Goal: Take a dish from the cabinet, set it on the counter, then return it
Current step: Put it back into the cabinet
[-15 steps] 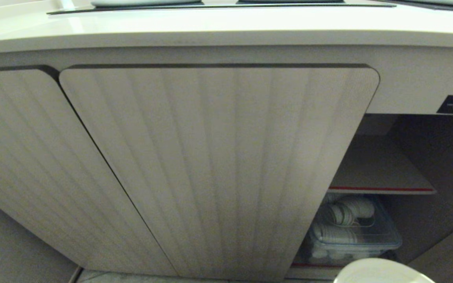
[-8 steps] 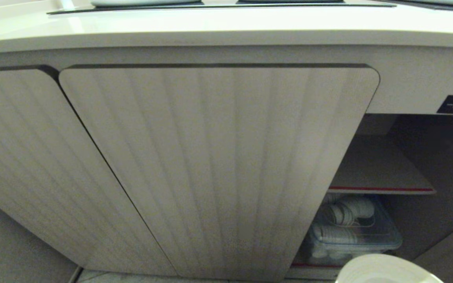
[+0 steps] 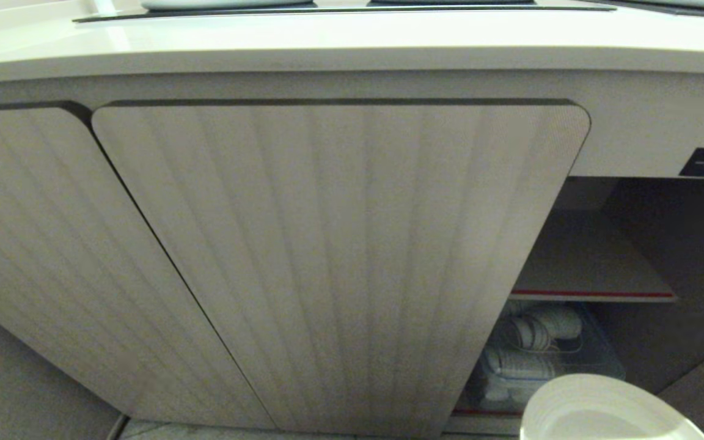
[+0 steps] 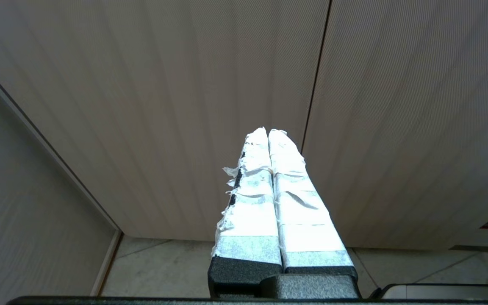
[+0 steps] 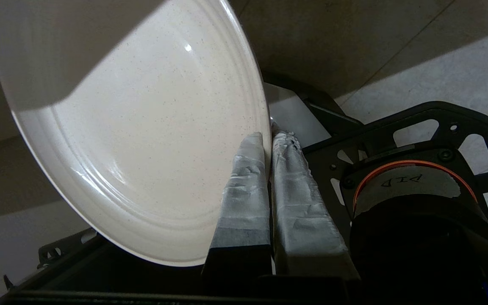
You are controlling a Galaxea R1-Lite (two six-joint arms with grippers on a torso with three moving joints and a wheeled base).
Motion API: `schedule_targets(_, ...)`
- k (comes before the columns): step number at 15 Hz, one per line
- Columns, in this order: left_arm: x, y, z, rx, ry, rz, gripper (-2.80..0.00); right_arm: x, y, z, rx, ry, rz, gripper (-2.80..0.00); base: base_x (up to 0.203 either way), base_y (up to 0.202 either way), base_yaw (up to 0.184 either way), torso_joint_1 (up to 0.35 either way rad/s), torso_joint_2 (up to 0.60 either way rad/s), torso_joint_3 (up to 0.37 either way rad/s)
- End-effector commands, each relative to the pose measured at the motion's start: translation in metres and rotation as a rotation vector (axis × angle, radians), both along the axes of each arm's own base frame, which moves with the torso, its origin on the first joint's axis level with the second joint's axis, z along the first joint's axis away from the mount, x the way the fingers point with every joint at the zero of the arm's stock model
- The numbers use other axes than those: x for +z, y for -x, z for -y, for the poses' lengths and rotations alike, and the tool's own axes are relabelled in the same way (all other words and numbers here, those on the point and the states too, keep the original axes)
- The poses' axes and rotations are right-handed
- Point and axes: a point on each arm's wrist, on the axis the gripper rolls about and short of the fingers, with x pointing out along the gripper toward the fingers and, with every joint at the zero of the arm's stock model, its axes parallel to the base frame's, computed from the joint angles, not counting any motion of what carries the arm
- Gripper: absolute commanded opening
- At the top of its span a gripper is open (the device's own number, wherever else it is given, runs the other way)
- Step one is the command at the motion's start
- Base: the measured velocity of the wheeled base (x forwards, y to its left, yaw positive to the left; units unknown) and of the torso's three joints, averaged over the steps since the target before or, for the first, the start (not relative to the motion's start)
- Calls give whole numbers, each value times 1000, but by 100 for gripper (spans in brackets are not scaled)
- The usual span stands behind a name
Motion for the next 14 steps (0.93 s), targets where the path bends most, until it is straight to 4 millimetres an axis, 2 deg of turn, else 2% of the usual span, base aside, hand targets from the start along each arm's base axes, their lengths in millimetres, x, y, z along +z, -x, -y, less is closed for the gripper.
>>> schedule_targets(1,0,0,0,0,1,0,-280,0,-1,0,-23,-5,-14,-280,0,0,0,0,0,0)
schedule_targets(14,0,0,0,0,1,0,-280,8,-34,13,-268,2,-4,-280,0,0,0,0,0,0)
